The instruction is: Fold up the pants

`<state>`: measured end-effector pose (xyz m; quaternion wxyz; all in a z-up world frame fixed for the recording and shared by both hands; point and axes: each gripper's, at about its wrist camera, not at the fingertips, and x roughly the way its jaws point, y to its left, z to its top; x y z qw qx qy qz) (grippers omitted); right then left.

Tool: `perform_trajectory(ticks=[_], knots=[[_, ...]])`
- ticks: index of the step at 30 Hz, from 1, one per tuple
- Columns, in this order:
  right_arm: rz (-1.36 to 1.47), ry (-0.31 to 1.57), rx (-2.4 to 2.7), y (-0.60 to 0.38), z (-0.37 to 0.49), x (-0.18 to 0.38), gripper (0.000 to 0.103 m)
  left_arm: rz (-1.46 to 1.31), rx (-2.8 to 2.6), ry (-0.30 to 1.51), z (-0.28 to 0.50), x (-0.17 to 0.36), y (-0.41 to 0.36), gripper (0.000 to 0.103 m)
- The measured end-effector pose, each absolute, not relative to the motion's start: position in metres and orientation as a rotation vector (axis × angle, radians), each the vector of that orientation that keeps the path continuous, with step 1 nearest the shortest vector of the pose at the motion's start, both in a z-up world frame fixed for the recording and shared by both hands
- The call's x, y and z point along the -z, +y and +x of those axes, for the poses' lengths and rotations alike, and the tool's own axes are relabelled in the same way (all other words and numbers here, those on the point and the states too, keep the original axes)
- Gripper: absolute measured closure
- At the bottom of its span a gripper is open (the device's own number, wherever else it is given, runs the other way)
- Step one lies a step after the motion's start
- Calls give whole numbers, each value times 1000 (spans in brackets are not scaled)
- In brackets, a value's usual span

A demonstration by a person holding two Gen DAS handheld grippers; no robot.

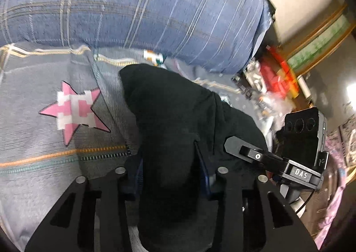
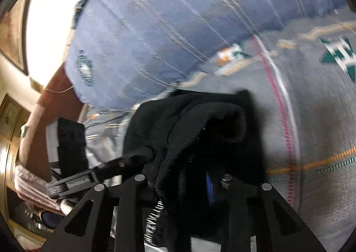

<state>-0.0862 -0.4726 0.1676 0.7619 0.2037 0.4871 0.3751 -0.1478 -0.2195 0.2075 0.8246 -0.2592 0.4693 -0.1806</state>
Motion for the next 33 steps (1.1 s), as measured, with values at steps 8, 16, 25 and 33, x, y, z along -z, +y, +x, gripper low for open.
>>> perform_trajectory(ticks=[8,16,25,33], knots=[[393,996,-899,-408,-83,-205,73,-547,259,940,-156,-231,-180,69],[208,1097,-688,-407,-73,-141,67,-397,109,1036,-144,-190,-182,61],[254,972,-621,-445,-82,-167,40,-355,70,917,-171,-240,-162,60],[505,962,-865,-437,-114,-162,40,-383,109,1015,-139,-196,-184,55]])
